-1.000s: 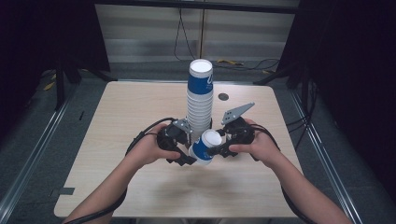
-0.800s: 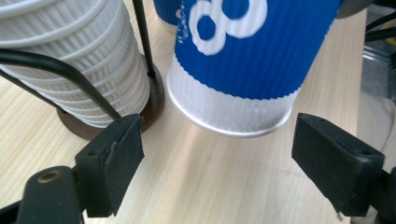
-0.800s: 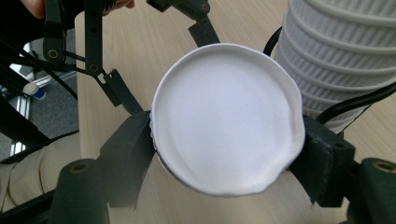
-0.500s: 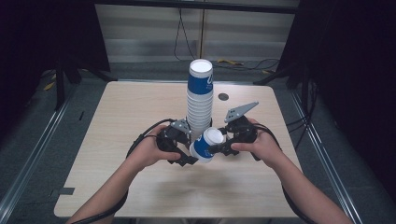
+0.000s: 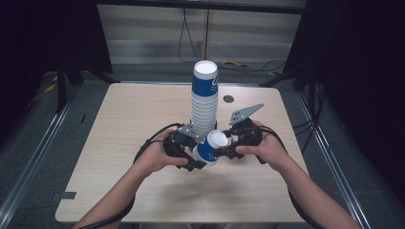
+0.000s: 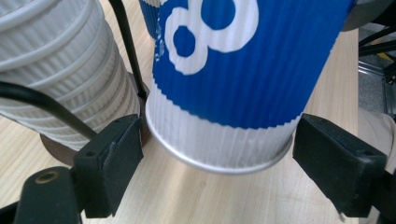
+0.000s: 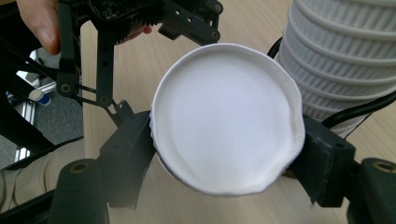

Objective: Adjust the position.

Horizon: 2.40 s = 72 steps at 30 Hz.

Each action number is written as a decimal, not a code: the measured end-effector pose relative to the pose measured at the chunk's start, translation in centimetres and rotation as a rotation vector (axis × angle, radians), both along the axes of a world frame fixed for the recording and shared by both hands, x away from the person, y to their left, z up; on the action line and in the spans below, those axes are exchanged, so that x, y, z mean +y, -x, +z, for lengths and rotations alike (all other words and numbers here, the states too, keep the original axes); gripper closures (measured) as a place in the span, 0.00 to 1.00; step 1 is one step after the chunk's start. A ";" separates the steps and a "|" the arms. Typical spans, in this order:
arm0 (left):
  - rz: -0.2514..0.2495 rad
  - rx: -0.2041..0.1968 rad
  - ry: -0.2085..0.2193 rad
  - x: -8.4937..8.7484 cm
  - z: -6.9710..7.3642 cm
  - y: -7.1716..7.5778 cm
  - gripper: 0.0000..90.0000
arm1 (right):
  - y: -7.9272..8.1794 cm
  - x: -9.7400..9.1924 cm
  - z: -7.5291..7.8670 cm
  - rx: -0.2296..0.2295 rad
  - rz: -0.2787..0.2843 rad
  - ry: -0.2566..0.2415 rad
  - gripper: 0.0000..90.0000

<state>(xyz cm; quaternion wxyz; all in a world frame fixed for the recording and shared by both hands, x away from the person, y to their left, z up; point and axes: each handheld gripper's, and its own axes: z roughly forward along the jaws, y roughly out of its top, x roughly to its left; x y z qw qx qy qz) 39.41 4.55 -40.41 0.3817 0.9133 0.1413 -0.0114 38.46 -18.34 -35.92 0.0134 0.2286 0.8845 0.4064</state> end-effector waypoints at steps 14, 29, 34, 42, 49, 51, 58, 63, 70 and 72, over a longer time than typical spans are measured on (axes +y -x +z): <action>0.014 0.001 0.033 -0.7 -0.6 0.0 0.15 | -0.1 0.5 0.1 -0.008 0.003 -0.013 0.30; -0.004 -0.008 0.015 -0.4 0.2 -0.1 0.20 | 0.0 0.4 0.2 -0.012 0.001 -0.042 0.30; -0.003 0.008 0.004 -0.1 0.4 -0.1 0.21 | 0.0 0.5 0.1 -0.009 0.003 -0.053 0.30; -0.014 0.024 -0.023 0.3 0.7 -0.2 0.22 | 0.0 0.8 0.0 -0.009 0.018 -0.061 0.29; -0.013 0.033 -0.041 0.4 0.9 -0.3 0.23 | 0.0 1.0 -0.1 -0.003 0.016 -0.055 0.23; -0.012 0.037 -0.045 0.5 1.0 -0.3 0.23 | 0.0 1.0 -0.2 -0.002 0.022 -0.049 0.21; -0.013 0.037 -0.071 0.6 1.3 -0.5 0.23 | 0.1 0.7 -0.1 -0.014 0.015 -0.048 0.16; -0.019 0.020 -0.096 0.7 1.7 -0.5 0.23 | 0.2 0.3 0.0 -0.019 0.020 -0.029 0.16; -0.023 0.013 -0.167 0.8 2.3 -0.5 0.23 | 0.4 0.1 0.0 -0.017 0.034 -0.003 0.16; -0.034 0.008 -0.191 0.9 2.5 -0.5 0.23 | 0.4 0.1 0.0 -0.027 0.040 0.013 0.16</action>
